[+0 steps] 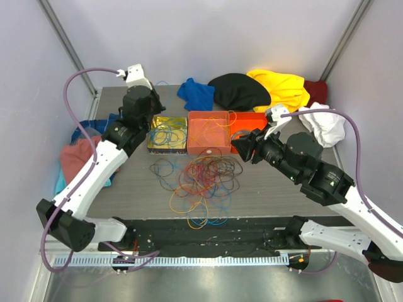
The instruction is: Untangle the cables
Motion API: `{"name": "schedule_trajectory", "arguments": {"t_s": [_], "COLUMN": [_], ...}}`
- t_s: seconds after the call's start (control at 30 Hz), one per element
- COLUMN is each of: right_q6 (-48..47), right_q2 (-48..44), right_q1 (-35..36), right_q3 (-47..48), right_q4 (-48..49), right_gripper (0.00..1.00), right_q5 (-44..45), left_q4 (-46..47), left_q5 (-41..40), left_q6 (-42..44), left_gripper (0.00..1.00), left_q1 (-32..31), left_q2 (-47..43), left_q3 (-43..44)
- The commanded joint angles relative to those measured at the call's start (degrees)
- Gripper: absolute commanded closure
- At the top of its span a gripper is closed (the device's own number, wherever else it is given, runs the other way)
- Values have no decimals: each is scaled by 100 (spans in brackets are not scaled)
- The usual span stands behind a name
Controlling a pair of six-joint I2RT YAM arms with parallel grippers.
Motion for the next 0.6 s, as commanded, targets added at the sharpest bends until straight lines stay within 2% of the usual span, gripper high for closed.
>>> {"name": "schedule_trajectory", "arguments": {"t_s": [0.0, 0.3, 0.57], "right_q6": [47, 29, -41], "right_q2": [-179, -312, -391], "right_q1": [26, 26, 17], "right_q3": [-106, -458, -625], "right_q4": [212, 247, 247], "right_gripper": [57, 58, 59], "right_q5": [100, 144, 196], "left_q4": [-73, 120, 410], "left_q5": [-292, -240, -336], "left_q6": [128, 120, 67], "left_gripper": [100, 100, 100], "left_q1": [229, 624, 704], "left_q2": [180, 567, 919], "left_q3": [551, 631, 385]}}
